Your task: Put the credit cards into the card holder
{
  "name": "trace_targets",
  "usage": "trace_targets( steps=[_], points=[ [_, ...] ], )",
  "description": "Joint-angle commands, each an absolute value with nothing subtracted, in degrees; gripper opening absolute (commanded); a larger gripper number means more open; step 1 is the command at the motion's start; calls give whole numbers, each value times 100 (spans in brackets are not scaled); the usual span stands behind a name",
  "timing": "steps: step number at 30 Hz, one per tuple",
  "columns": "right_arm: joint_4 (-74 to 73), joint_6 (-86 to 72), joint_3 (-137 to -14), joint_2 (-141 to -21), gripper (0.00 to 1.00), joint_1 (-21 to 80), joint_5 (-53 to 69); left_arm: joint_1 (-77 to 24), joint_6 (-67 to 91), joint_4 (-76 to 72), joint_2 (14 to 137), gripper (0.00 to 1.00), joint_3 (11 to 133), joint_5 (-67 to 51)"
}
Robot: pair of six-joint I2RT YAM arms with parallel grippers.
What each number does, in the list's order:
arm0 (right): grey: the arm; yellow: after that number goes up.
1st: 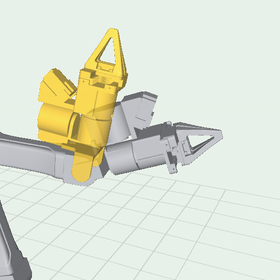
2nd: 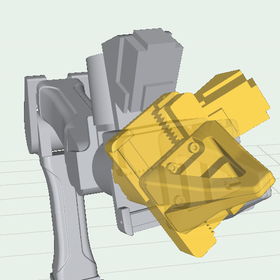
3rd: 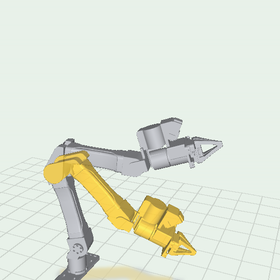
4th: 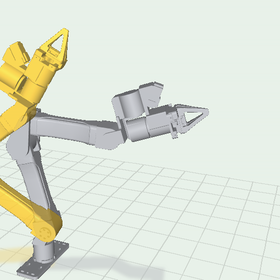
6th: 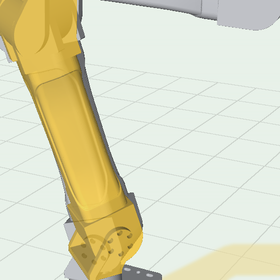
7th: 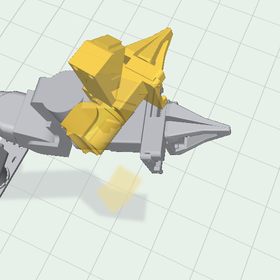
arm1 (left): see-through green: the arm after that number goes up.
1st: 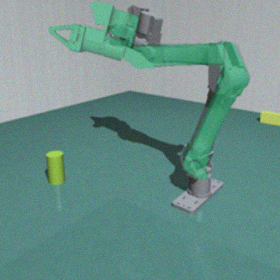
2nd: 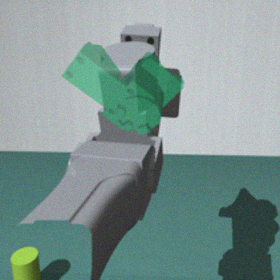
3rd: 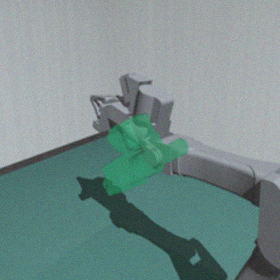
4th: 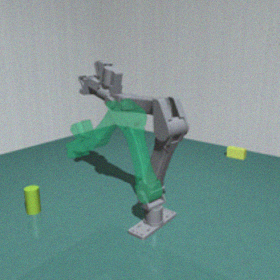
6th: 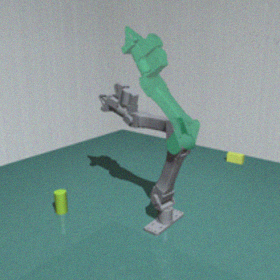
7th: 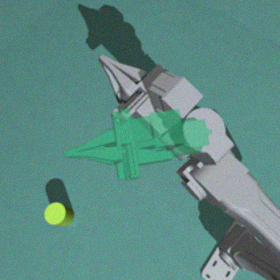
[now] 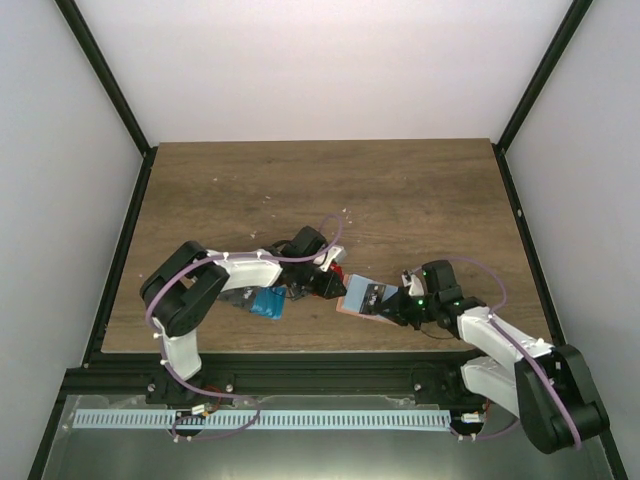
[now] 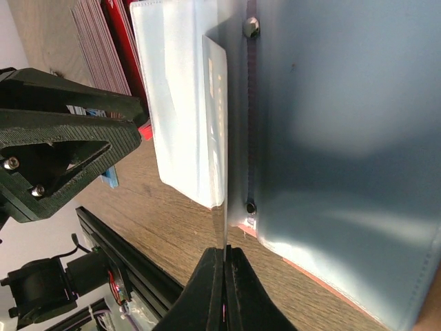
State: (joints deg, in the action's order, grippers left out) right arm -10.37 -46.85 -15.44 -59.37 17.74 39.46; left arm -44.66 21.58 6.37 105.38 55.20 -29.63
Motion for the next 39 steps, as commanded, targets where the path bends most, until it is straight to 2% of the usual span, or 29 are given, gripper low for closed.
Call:
trace_targets(
  steps=[1,39],
  points=[
    [-957,-4538,-1590,-6046,1,1599,4077,-4496,2031,624,10695,25,5630,-3036],
    [557,-4740,-1439,-7251,1,1446,4622,-4586,1985,598,10855,25,5599,-3138]
  ],
)
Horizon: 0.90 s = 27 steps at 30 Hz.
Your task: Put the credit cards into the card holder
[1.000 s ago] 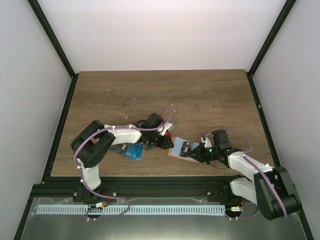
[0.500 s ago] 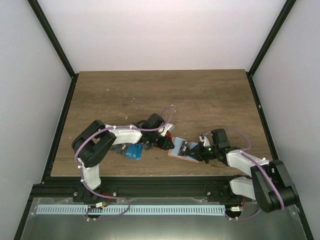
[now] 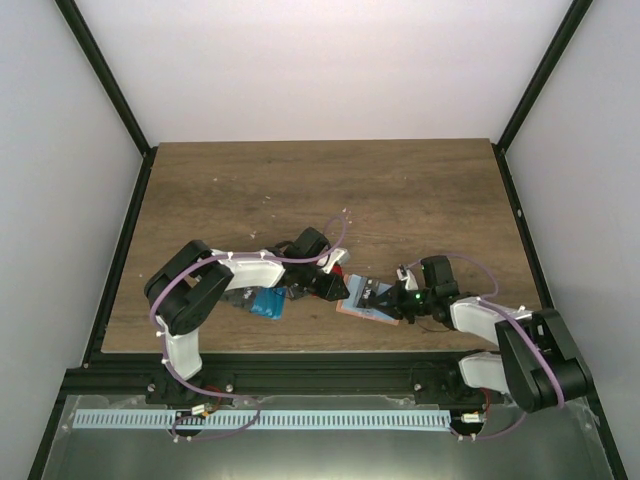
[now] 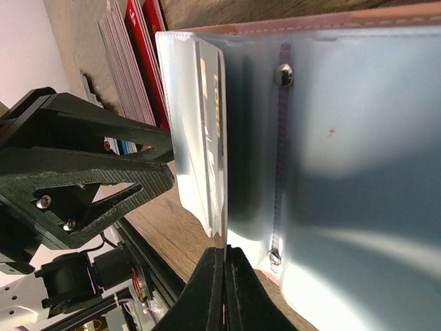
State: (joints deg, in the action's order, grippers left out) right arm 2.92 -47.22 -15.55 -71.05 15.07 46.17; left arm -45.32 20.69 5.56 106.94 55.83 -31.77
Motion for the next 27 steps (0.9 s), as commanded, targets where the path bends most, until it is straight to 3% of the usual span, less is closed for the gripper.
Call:
trace_targets(
  steps=[1,27],
  points=[
    [626,-4744,-1429,-7293,1,1443,4650,-4583,1984,598,10857,25,5599,-3138],
    [1466,-4967,-1526,-8104,1,1602,4980,-4605,2008,607,10863,24,5625,-3137]
  ],
)
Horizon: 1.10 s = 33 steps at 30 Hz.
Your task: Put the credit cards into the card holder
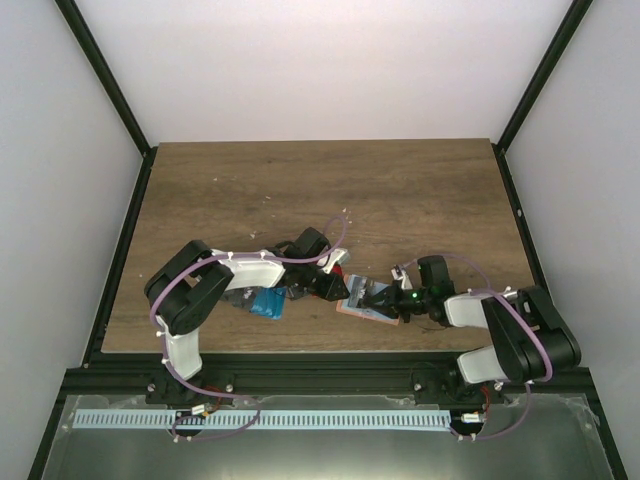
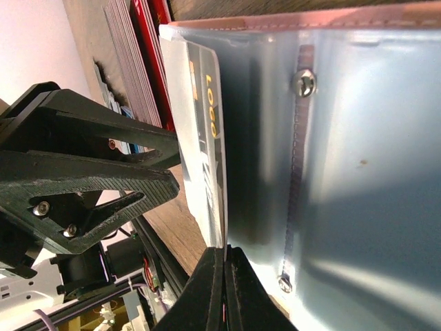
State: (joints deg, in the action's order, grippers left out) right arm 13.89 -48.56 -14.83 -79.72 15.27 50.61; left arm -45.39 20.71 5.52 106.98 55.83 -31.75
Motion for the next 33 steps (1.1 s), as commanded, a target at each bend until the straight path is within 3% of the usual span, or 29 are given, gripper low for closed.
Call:
trace_targets(
  steps=[1,16,27,33],
  points=[
    [1482,-4988,-1545,-8130,1,1633,4982,-4604,2006,607,10861,24,5625,-3138],
    [1702,-5224,-1731,-8452,1,1897,4887,-4682,2056,615,10916,24,5669,-3058],
    [940,-4965,-1775,-7773,20,1900,4652,-4812,2029,1161,10930,24,5825,-2292],
    [49,-4646,-1954,-7115,39,1894,4388,-4841,2039,1318,10954,24,5869,-2121]
  ],
)
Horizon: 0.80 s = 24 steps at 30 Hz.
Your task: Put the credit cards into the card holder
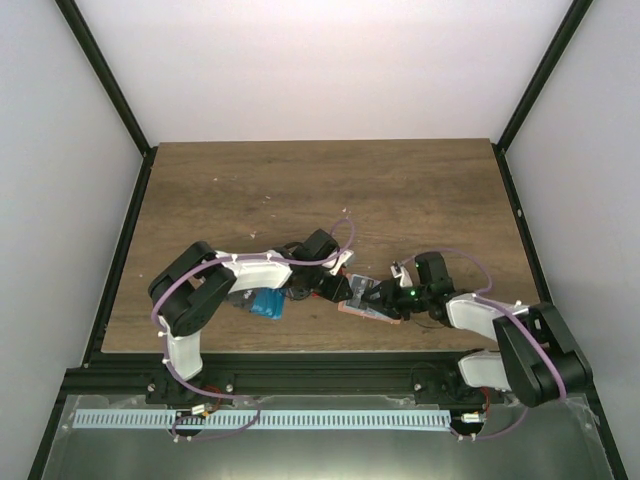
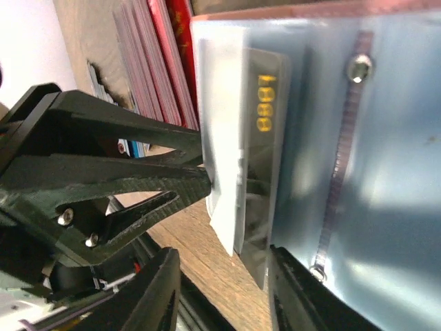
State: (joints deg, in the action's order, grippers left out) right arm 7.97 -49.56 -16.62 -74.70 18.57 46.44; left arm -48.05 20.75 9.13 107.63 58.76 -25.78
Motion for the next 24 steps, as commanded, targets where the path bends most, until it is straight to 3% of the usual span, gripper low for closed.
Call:
trace_targets(
  steps=[1,10,18,24],
  points=[
    [-69,-4609,-1981,-7018,42,1897,4353,-4841,2051,1326,10955,24,5871,-2112],
    [-1201,-4217,-2265,-6225,60,1891,3918,-4869,2141,1365,10597,24,5871,-2184],
    [-1463,-4211,-2675,-5733,61,2189,3636,-4777,2197,1704,9612,29,5802,-1930],
    [-1104,-4578,-3028,-6124,61,3092,3075,-3993,2237,1768,8993,34,5336,-1413]
  ],
)
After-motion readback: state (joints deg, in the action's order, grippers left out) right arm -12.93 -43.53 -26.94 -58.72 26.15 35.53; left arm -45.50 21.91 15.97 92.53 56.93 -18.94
